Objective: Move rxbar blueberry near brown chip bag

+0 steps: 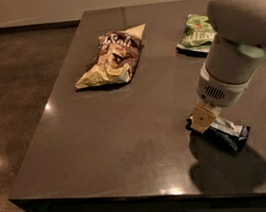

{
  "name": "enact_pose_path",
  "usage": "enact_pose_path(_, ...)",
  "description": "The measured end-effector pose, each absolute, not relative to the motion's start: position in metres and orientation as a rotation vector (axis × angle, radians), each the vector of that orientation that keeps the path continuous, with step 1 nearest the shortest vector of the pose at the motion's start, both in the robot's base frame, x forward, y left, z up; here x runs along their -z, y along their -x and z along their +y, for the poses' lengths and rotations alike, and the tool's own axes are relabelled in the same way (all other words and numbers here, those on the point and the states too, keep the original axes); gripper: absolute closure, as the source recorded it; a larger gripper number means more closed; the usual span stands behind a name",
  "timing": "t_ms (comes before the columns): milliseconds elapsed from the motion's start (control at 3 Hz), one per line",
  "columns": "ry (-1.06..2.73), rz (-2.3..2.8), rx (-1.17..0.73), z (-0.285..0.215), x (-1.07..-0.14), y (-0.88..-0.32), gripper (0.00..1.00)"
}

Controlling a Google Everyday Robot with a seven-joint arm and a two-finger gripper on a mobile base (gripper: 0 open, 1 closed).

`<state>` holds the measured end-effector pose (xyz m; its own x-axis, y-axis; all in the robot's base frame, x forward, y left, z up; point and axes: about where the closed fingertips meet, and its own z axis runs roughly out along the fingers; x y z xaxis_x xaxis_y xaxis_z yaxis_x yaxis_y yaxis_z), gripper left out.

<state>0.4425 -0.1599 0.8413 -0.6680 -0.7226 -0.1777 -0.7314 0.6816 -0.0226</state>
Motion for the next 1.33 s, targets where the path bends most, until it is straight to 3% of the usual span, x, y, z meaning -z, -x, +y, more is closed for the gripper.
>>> enact_pose_path(333,1.226,2.668,-0.140,-0.142,-0.858,-0.455,0.99)
enact_pose_path(667,1.275,2.614,-0.186,-0.121,-0.871,-0.467,1.00)
enact_pose_path(1333,1.422,2.441,-0.290,-0.019,-0.892,-0.528,1.00)
